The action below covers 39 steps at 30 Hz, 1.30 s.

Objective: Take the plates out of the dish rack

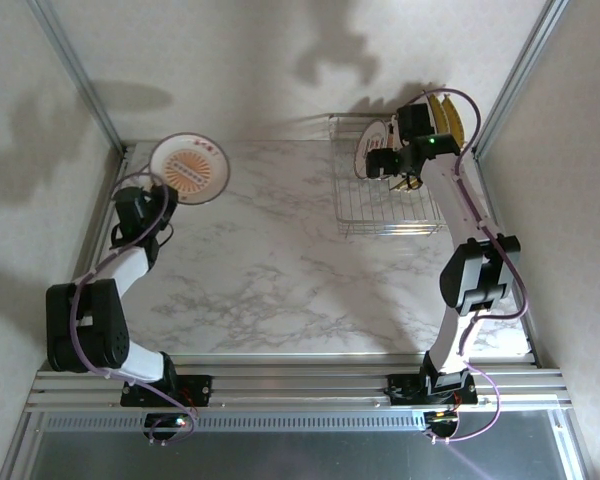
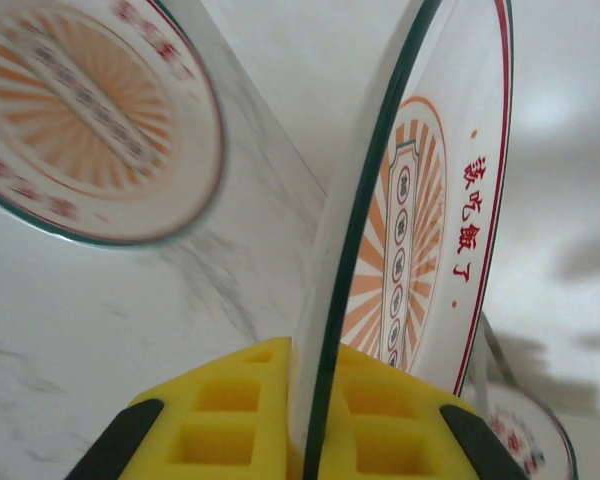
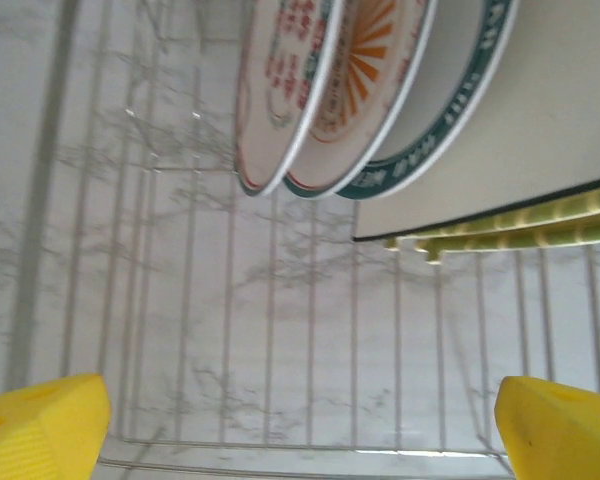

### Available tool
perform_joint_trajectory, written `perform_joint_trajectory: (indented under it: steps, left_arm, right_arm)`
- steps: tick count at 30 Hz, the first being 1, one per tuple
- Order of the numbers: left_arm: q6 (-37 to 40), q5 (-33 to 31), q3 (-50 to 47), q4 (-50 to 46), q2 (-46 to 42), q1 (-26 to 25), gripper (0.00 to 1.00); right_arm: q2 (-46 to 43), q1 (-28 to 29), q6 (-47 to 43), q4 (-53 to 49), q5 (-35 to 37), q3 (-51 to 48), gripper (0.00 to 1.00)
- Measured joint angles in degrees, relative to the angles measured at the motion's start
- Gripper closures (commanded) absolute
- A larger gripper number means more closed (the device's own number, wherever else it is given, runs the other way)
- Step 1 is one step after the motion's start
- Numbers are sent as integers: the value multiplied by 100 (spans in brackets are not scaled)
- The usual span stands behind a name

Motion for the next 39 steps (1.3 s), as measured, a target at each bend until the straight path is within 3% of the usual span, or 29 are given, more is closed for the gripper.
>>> perform_joint_trajectory:
  steps: [4,10,19,39]
  left_arm:
    - [-166,-334,-201,7,-15,492,100]
    - [-245,-507,-223,125,151,817,100]
    - [-188,-520,229,136,1311,852,100]
    - [-181,-328,1519,192,2826,852,100]
  right_arm:
    - [90,-13,-151,-238,216,44,1]
    - [98,-11,-249,-317,205,39,1]
    - [98,-13,-273,-297,149,-61,1]
    - [98,-11,-275,-249,-2,-197,1]
